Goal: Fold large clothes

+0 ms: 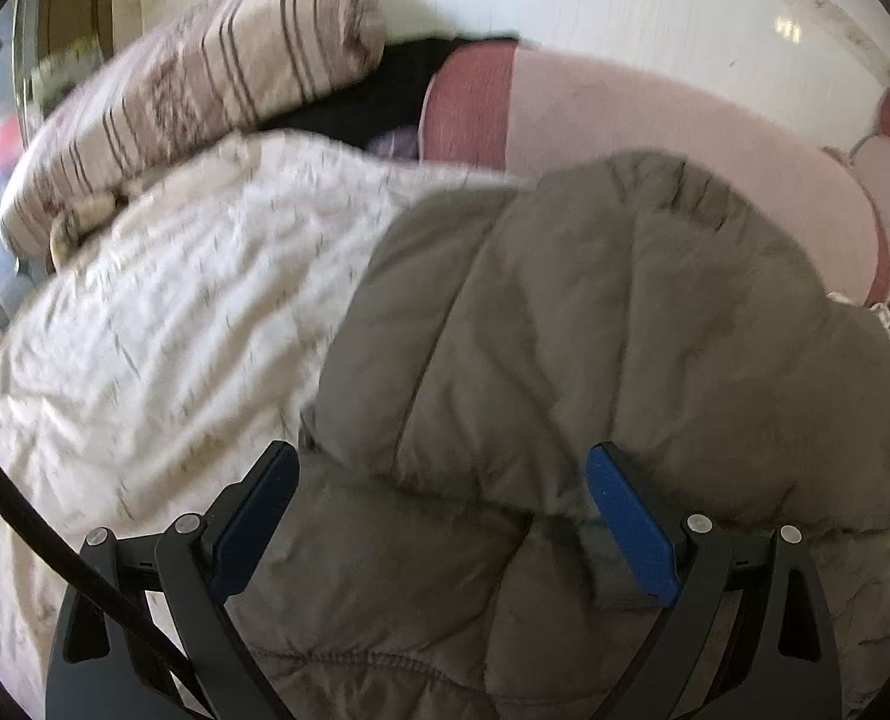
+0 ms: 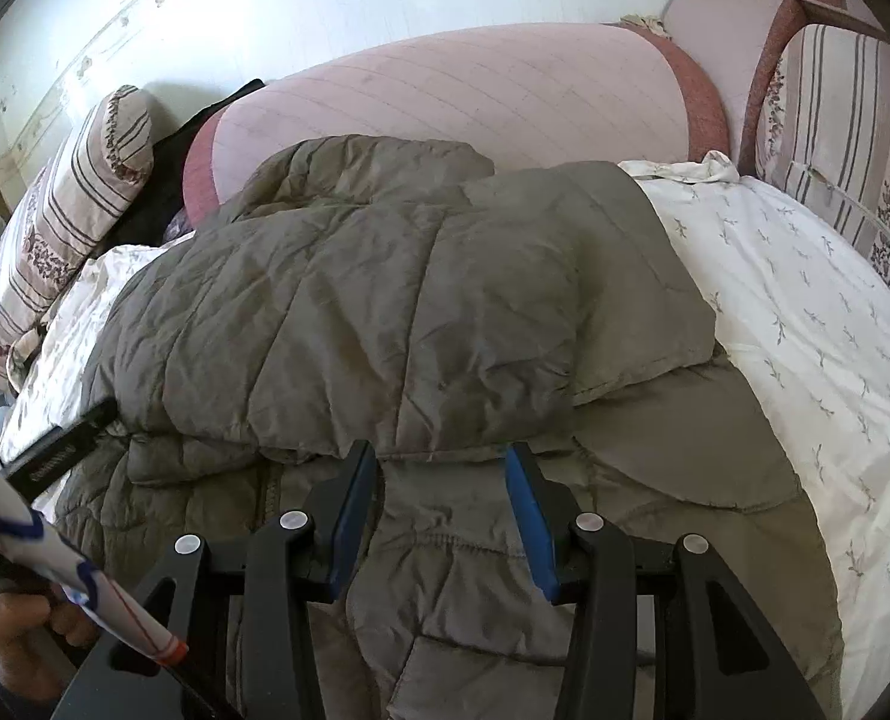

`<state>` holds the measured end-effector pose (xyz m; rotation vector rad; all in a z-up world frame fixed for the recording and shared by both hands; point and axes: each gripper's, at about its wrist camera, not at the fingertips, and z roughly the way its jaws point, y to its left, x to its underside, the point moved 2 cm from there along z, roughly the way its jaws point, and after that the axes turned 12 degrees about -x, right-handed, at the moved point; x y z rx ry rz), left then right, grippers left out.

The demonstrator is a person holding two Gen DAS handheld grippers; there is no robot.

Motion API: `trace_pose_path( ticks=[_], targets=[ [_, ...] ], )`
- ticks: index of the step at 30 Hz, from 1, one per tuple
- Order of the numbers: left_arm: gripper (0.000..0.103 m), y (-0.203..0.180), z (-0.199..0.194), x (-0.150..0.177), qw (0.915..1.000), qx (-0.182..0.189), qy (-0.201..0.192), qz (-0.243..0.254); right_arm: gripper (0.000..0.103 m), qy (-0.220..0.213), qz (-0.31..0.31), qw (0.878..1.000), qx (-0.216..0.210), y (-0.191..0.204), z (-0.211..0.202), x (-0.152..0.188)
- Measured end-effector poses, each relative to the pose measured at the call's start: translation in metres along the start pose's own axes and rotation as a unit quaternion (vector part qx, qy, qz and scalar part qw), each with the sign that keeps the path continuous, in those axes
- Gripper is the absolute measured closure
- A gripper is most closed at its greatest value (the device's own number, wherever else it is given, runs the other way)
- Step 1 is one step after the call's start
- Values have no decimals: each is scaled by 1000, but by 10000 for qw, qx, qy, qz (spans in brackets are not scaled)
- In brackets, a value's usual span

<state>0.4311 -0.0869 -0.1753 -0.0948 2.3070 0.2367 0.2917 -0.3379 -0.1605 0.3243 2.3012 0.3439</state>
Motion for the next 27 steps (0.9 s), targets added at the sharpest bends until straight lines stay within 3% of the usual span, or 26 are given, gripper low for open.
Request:
trace_pose_path(
  ticks=[2, 7, 27],
  targets=[
    [6, -5, -4, 0, 9999, 94, -86, 97, 54, 9, -8, 10000, 10, 0, 1, 0],
    [6, -21, 10, 9, 9990, 38, 128, 421, 54, 159, 35, 9998, 92, -4, 11, 4],
    [6, -18, 9, 10, 9989, 98, 244, 376, 51, 286, -22, 9995, 89, 8, 4, 8]
  ],
)
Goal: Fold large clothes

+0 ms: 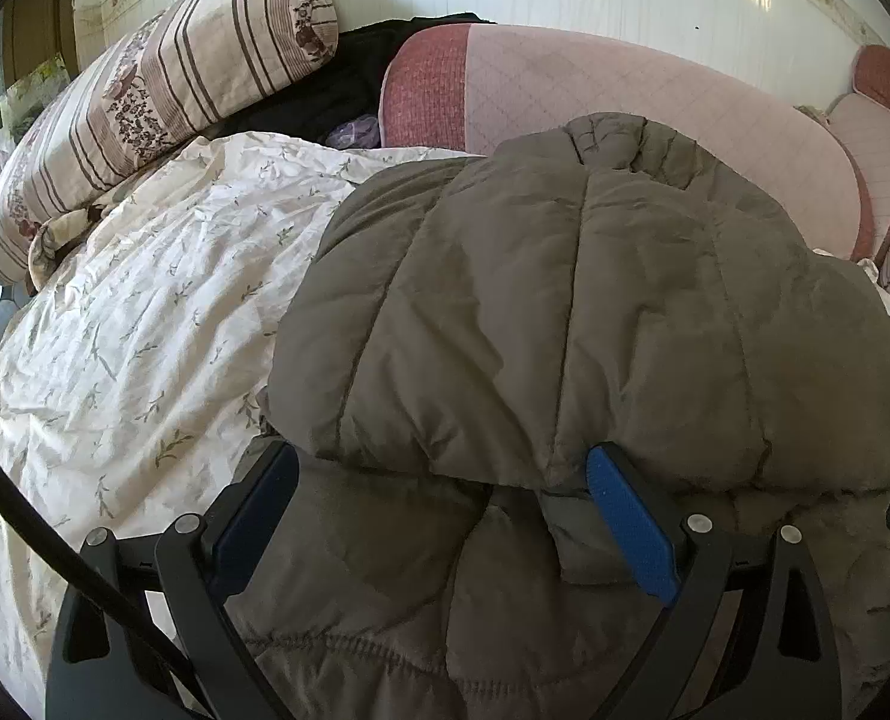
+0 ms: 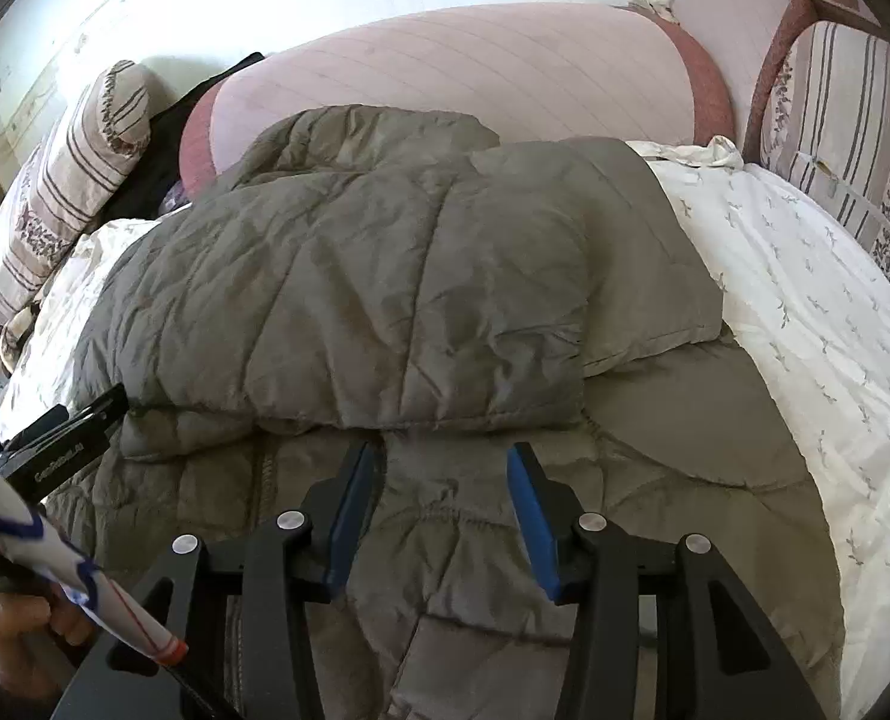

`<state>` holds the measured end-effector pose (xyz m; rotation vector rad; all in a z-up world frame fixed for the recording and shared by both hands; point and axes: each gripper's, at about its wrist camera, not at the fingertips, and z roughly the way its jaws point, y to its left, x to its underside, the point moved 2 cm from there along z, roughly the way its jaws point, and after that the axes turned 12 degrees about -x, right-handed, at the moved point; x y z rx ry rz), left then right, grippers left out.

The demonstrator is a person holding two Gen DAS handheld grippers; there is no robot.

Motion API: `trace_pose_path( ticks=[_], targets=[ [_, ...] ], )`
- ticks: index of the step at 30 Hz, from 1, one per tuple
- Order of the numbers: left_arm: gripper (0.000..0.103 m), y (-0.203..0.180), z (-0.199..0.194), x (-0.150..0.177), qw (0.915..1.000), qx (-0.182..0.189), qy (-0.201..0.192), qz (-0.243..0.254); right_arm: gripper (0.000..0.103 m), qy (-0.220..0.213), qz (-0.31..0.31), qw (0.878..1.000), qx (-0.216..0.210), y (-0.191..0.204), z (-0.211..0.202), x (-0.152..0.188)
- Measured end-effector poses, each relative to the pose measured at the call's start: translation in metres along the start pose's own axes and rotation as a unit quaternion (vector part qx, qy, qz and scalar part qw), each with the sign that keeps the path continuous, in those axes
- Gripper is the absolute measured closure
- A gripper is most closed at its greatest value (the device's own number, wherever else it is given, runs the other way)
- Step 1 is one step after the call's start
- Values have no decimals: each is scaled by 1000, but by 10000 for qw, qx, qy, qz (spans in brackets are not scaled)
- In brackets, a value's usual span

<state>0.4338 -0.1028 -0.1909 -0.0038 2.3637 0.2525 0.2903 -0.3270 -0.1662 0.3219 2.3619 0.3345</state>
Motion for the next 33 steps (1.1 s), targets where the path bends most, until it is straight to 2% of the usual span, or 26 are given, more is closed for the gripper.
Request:
trace_pose_path(
  ticks=[9, 17, 20, 24, 29, 33],
  targets=[
    [6, 6, -29, 2, 10000, 45, -36, -40, 48, 132, -8, 9999, -79, 15, -17, 19],
    [6, 11, -71, 19, 9993, -19, -324, 206, 48, 197, 91, 9996, -156, 22, -47, 64],
    [6, 15, -80, 36, 9993, 78, -209, 285, 48, 291, 98, 9995, -123, 21, -56, 84],
    [6, 21, -81, 63, 9989, 352, 270, 143, 48, 293, 139, 9994, -69, 15, -75, 108],
    [6, 21, -103, 92, 9989, 222, 203, 365, 48, 307, 192, 9993, 35, 5, -100, 141],
    [6, 19, -127, 126, 9978, 439, 360, 353, 46, 388, 40, 9991, 142, 3, -112, 169]
  ],
)
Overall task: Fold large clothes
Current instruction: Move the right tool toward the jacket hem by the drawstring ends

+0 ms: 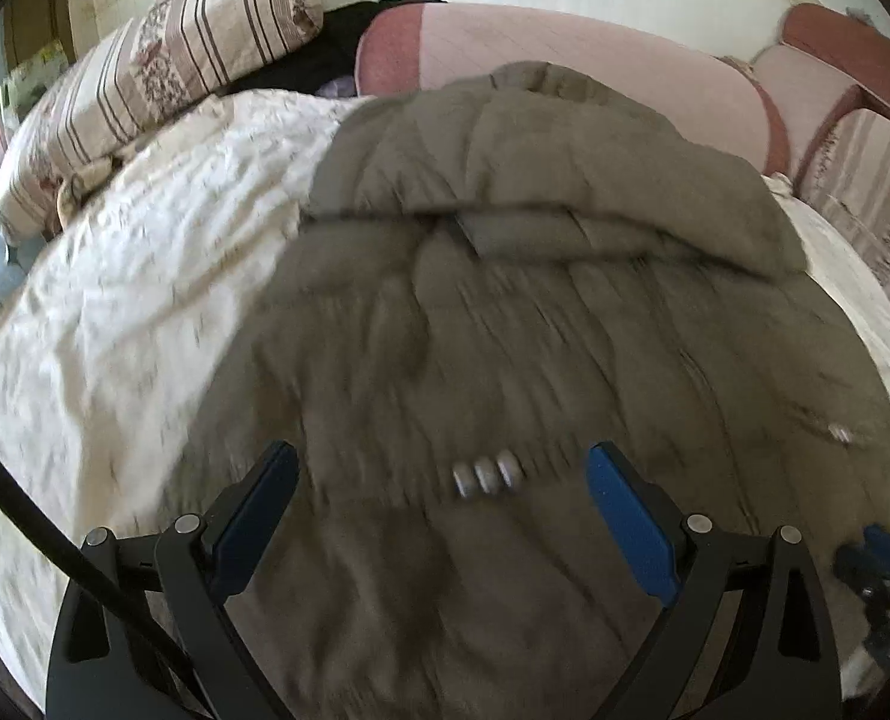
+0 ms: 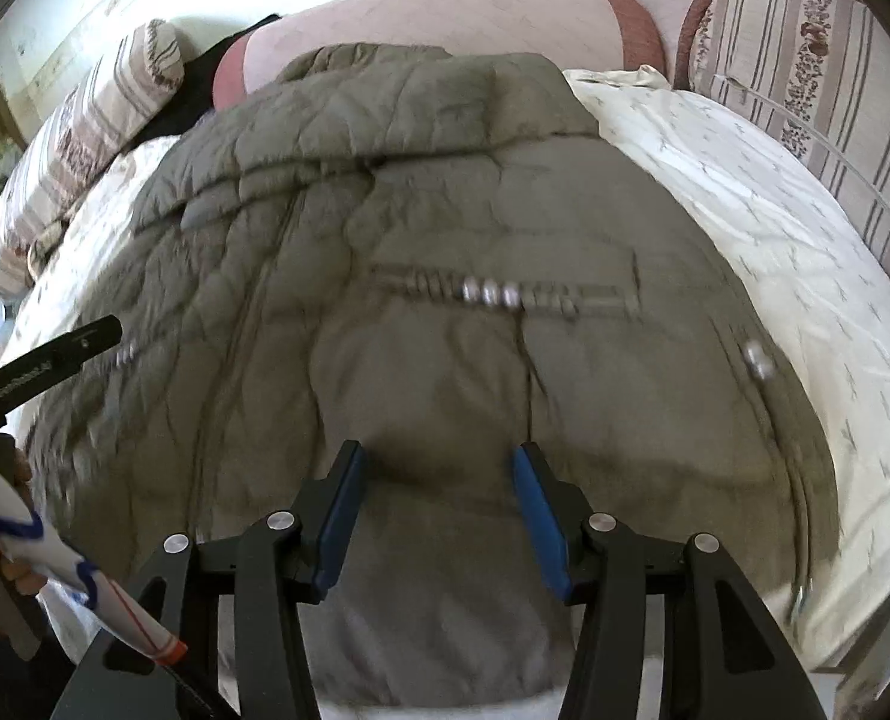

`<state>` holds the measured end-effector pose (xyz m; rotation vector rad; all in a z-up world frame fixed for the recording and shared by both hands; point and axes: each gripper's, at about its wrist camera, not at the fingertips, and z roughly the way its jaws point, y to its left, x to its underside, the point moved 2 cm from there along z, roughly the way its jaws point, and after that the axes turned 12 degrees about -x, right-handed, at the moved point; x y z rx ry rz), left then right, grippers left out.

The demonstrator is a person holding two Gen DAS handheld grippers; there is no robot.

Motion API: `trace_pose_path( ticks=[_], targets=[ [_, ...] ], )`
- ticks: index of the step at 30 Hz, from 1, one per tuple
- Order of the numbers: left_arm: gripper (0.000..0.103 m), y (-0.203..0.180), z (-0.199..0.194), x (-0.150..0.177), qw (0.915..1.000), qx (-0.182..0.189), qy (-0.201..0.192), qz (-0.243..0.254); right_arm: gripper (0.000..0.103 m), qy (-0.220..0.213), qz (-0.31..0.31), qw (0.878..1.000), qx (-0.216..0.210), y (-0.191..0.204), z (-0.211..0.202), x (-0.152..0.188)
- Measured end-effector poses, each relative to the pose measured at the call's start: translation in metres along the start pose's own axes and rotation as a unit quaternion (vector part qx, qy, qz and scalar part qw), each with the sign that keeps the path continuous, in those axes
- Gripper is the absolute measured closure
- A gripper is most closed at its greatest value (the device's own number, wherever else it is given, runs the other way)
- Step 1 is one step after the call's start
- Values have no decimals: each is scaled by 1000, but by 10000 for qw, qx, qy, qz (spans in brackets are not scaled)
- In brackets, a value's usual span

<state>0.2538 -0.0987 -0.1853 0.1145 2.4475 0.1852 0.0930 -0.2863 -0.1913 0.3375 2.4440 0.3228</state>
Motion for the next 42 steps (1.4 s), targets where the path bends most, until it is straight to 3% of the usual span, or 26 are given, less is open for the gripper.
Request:
trace_pose_path(
  ticks=[6, 10, 25, 33, 38, 42],
  targets=[
    [6, -15, -20, 58, 9996, 7, 191, 199, 42, -151, -355, 9992, 69, 4, -16, 31],
    [6, -13, -26, 79, 9995, -139, 101, 251, 42, -239, -517, 9984, 42, 5, -21, 41],
    [6, 13, -63, 110, 9996, -85, -251, 56, 41, -387, -566, 9976, -135, 7, -35, 46],
    [6, 56, -80, 103, 9968, -291, -563, -486, 41, -737, -258, 9969, -65, -22, -64, 49],
    [6, 78, -58, 103, 9948, -222, -178, -982, 41, -706, -32, 9975, 7, -42, -63, 53],
    [6, 67, -46, 111, 9966, -368, -111, -726, 41, -587, -75, 9982, 33, -45, -54, 59]
  ],
)
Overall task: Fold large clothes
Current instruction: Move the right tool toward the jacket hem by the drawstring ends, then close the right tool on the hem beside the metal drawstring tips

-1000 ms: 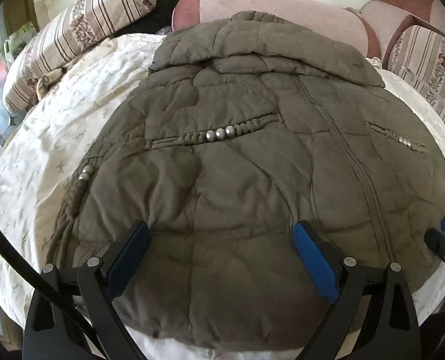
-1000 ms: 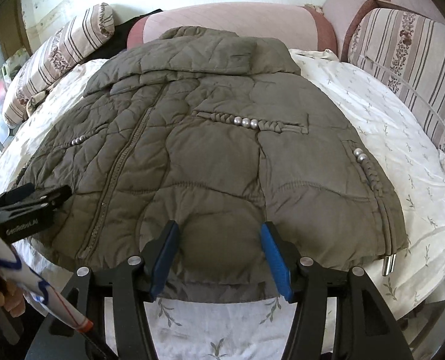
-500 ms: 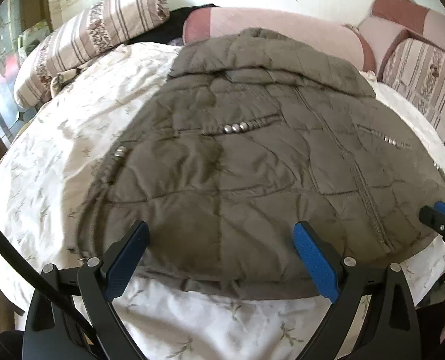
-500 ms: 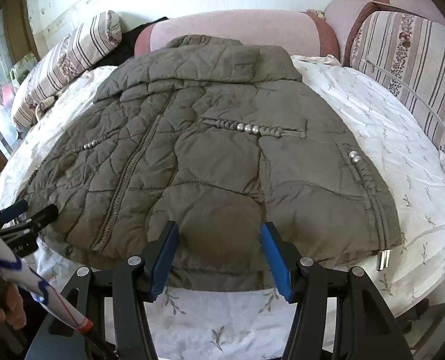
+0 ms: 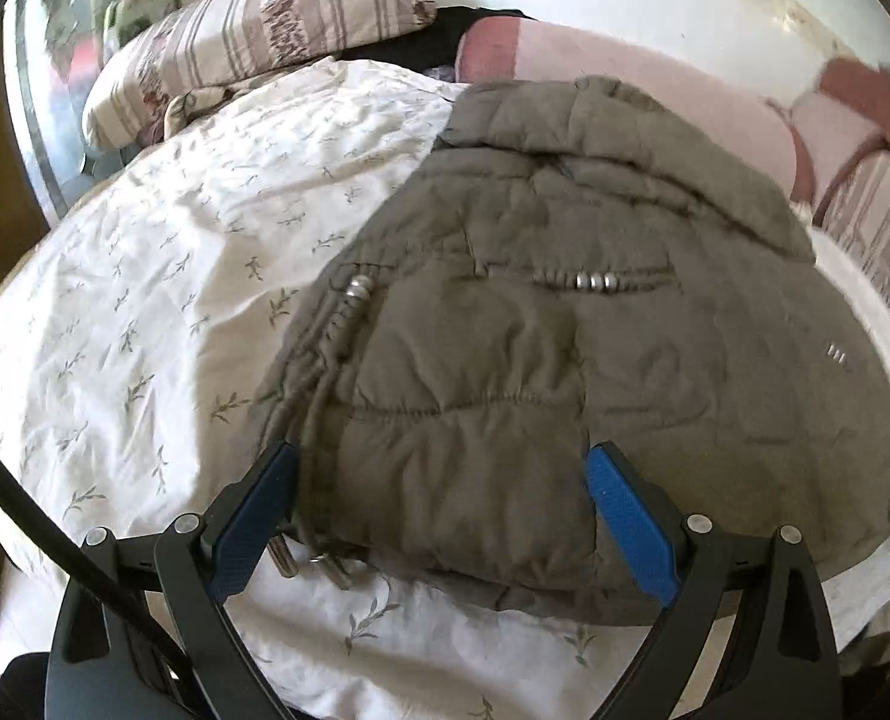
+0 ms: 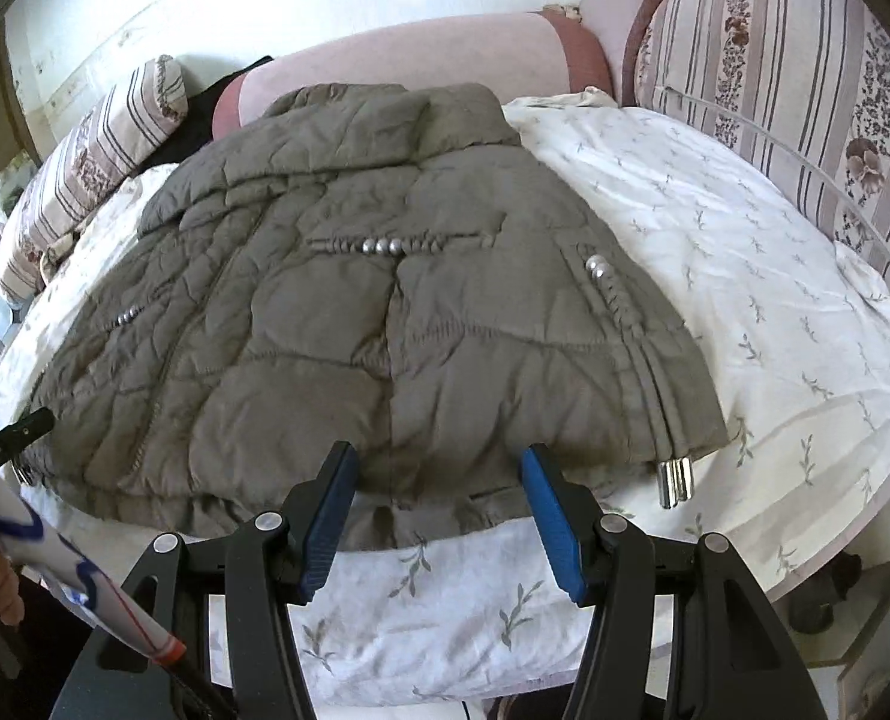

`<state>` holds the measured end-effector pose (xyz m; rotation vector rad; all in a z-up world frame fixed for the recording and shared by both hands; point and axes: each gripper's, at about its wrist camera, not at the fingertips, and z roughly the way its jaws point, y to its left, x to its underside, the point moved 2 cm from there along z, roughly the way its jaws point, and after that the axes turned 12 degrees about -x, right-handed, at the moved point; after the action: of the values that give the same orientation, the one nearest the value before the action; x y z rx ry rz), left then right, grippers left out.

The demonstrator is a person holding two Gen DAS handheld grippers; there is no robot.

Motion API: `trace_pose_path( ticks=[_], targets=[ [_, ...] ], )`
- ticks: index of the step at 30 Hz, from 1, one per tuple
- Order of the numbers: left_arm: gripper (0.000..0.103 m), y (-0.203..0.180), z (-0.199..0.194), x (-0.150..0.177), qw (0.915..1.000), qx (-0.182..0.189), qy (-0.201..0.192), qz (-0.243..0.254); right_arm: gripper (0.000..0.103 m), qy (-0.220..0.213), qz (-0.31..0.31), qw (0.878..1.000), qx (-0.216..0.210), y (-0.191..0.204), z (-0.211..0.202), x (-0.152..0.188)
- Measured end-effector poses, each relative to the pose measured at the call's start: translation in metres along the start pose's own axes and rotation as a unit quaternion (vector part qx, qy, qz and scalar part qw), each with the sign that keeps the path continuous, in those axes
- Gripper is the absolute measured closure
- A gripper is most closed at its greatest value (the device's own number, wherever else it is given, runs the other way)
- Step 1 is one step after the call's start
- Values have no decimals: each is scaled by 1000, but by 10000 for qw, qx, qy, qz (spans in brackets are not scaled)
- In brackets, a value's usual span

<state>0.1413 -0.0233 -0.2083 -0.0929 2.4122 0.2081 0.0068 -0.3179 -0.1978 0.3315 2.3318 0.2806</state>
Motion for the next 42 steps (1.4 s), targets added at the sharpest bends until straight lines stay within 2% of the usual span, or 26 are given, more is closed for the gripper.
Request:
trace_pose_path(
  ticks=[5, 15, 20, 25, 29, 32, 35, 38, 42],
  targets=[
    [6, -9, 4, 7, 9996, -166, -175, 177, 37, -28, -67, 10000, -26, -3, 4, 10],
    [2, -15, 7, 13, 9983, -357, -383, 257, 35, -49, -51, 9998, -177, -8, 1, 13],
    [2, -13, 4, 12, 9978, -321, -489, 313, 35, -421, 259, 9985, -250, -25, -22, 3],
    [2, -3, -9, 10, 9972, -240, -668, 224, 35, -950, 921, 9910, -178, -65, -51, -6],
    [2, 20, -20, 0, 9973, -118, -704, -157, 35, -1184, 1648, 9791, -130, -108, -63, -9],
    [2, 47, -20, -10, 9958, -66, -642, -646, 35, -1291, 2312, 9637, -353, -137, -65, -4],
    [2, 71, -8, -16, 9932, 12, -387, -1102, 35, -1336, 2770, 9497, -598, -154, -62, 1],
    [2, 95, 7, -15, 9869, 98, -76, -1610, 35, -1300, 3035, 9405, -807, -162, -56, 6],
    [2, 120, 23, -12, 9755, 221, 276, -2170, 35, -1266, 3124, 9370, -921, -163, -48, 6]
  ],
)
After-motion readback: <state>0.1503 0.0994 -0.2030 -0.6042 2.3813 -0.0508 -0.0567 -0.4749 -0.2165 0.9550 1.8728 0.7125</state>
